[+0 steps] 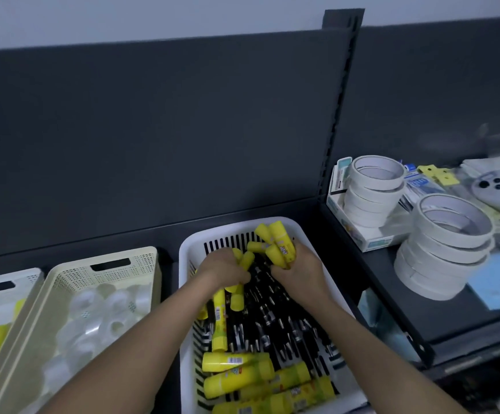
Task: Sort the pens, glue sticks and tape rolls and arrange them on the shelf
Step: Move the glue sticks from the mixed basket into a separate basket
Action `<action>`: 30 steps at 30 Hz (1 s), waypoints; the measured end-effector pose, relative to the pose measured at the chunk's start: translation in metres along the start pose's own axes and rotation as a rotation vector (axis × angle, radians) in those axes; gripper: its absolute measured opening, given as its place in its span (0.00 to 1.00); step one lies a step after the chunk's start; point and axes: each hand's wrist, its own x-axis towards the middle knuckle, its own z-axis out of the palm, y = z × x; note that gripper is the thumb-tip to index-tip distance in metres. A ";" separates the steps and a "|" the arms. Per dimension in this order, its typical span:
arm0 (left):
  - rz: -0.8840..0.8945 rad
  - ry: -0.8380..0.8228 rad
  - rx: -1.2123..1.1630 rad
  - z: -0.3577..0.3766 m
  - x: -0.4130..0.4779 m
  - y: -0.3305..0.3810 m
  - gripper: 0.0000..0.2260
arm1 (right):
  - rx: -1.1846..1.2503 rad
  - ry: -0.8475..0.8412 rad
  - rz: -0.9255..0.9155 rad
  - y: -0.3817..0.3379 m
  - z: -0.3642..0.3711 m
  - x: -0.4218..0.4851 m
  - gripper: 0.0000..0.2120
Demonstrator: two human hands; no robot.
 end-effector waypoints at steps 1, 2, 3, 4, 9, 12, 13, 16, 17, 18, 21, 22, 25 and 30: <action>0.007 0.004 0.029 0.004 -0.001 0.000 0.16 | -0.001 -0.001 0.012 0.001 0.001 0.001 0.09; 0.017 0.000 0.059 0.008 -0.003 0.001 0.22 | 0.007 -0.010 0.022 0.002 0.001 0.001 0.10; 0.032 -0.015 0.104 0.012 -0.003 0.002 0.32 | 0.022 -0.026 0.035 0.002 0.001 0.002 0.11; 0.048 -0.033 0.160 0.014 -0.004 0.004 0.42 | 0.032 -0.044 0.048 0.003 0.001 0.002 0.11; 0.022 -0.113 0.249 0.007 -0.002 0.006 0.44 | 0.055 -0.072 0.061 0.003 0.002 0.002 0.10; -0.002 -0.137 0.179 0.006 0.001 0.005 0.28 | 0.094 -0.068 0.074 0.003 0.001 0.002 0.10; -0.013 -0.131 0.147 0.007 0.002 0.005 0.23 | 0.106 -0.063 0.081 0.004 0.001 0.002 0.10; -0.047 -0.046 0.104 0.007 0.003 0.006 0.12 | 0.145 -0.045 0.093 0.002 0.000 0.002 0.08; -0.056 -0.011 0.118 0.009 0.003 0.007 0.11 | 0.154 -0.039 0.092 0.001 -0.001 0.002 0.08; -0.065 0.020 0.139 0.010 0.003 0.009 0.11 | 0.163 -0.033 0.091 -0.001 -0.001 0.002 0.07; -0.079 0.070 0.155 0.017 0.006 0.013 0.11 | 0.185 -0.023 0.101 -0.007 -0.002 0.002 0.08; -0.085 0.079 0.124 0.017 0.007 0.013 0.11 | 0.193 -0.022 0.110 -0.009 -0.003 0.002 0.07; -0.098 0.081 -0.063 0.013 0.009 0.006 0.08 | 0.239 -0.017 0.127 -0.015 -0.006 0.001 0.06; -0.035 0.158 -0.612 -0.005 -0.001 -0.004 0.04 | 0.264 -0.037 0.104 -0.032 -0.010 0.001 0.04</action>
